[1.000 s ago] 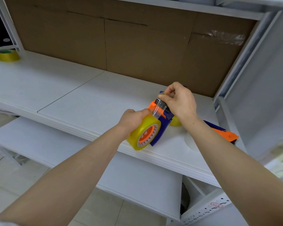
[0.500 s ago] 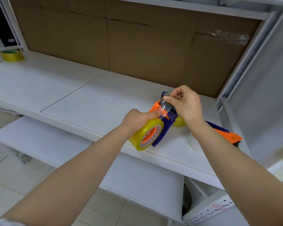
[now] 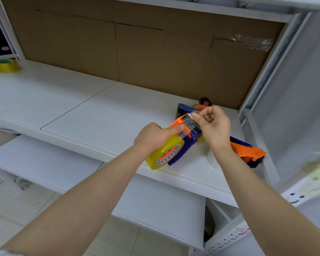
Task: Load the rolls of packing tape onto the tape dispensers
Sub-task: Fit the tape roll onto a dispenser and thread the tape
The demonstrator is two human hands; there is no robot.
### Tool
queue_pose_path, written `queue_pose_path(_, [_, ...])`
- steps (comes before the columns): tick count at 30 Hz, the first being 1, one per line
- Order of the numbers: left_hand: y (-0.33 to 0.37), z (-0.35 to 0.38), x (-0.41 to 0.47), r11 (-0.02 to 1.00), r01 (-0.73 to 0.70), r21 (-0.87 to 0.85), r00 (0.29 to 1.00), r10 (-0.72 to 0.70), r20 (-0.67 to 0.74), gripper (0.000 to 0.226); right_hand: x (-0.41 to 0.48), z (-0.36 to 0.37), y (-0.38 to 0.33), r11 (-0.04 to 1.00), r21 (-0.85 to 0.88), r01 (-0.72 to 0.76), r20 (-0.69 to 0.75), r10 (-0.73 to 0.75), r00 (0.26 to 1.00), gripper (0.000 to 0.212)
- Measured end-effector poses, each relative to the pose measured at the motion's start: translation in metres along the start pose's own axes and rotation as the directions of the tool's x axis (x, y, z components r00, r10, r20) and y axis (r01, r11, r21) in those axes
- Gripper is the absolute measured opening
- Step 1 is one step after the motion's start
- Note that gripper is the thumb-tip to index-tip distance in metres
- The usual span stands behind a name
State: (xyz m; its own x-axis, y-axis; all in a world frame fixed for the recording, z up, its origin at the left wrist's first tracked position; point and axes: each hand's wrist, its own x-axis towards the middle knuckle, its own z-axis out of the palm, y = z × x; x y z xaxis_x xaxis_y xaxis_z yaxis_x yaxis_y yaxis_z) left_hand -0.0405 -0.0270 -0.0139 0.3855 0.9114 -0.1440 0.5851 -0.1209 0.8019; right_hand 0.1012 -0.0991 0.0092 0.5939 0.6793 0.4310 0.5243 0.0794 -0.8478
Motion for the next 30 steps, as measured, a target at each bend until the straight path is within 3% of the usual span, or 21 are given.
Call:
queue_pose_path(5, [-0.001, -0.002, 0.000, 1.000, 0.011, -0.016, 1.000, -0.011, 0.000, 0.070, 0.003, 0.002, -0.006, 1.000, 0.003, -0.006, 0.027, 0.006, 1.000, 0.015])
queue_pose_path(12, [0.003, -0.005, -0.001, 1.000, 0.017, -0.024, 0.999, -0.016, 0.035, 0.065, 0.004, 0.003, -0.013, 0.970, -0.209, 0.125, 0.118, -0.102, 0.988, 0.016])
queue_pose_path(19, [0.007, -0.003, 0.003, 1.000, 0.023, 0.005, 0.998, -0.023, 0.060, 0.063, 0.008, 0.003, -0.003, 0.962, -0.259, 0.084, 0.082, -0.064, 0.995, 0.019])
queue_pose_path(24, [0.009, -0.004, 0.003, 1.000, 0.019, -0.014, 0.995, -0.018, 0.097, 0.052, 0.010, 0.003, 0.002, 0.976, -0.216, 0.022, 0.056, -0.010, 0.998, 0.018])
queue_pose_path(30, [0.008, -0.004, 0.004, 1.000, 0.009, -0.001, 0.993, -0.009, 0.116, 0.061, 0.011, 0.006, 0.006, 0.994, -0.104, -0.031, 0.021, 0.034, 0.999, 0.014])
